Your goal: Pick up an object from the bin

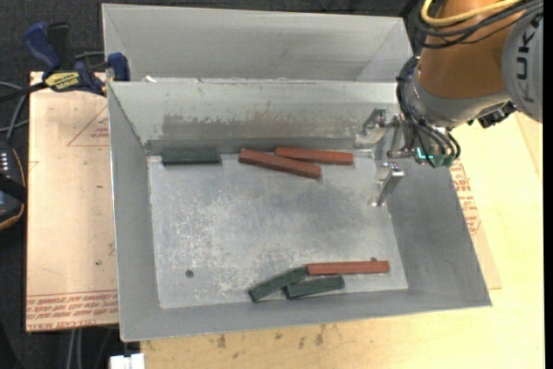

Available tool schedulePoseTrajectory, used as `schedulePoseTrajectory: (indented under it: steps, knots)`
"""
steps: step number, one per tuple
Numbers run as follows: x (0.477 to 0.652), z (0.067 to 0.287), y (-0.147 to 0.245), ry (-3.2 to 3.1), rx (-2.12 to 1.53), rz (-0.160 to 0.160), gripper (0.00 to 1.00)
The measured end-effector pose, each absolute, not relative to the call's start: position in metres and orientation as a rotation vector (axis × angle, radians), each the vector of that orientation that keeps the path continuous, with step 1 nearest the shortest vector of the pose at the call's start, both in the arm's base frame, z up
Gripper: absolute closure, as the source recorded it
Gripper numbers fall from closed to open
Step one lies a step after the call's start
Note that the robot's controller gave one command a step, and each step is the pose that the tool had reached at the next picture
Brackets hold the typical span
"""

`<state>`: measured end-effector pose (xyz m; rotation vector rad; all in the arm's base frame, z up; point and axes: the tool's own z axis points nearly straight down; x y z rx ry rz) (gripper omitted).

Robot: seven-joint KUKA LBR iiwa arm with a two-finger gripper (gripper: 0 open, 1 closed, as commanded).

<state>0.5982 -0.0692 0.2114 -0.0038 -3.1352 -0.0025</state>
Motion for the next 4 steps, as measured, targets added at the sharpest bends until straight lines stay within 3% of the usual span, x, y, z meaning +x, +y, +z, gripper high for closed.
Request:
schedulePoseTrajectory:
  steps: [1,2,3,4]
  knots:
    - [0.600,0.216,-0.069,-3.143,-0.002,-0.001,0.00]
    - [0.572,0.186,-0.082,-3.148,0.103,-0.001,0.00]
    - [0.523,0.153,-0.070,-3.140,0.066,-0.001,0.00]
    - [0.536,0.087,-0.066,-3.149,0.083,0.000,1.00]
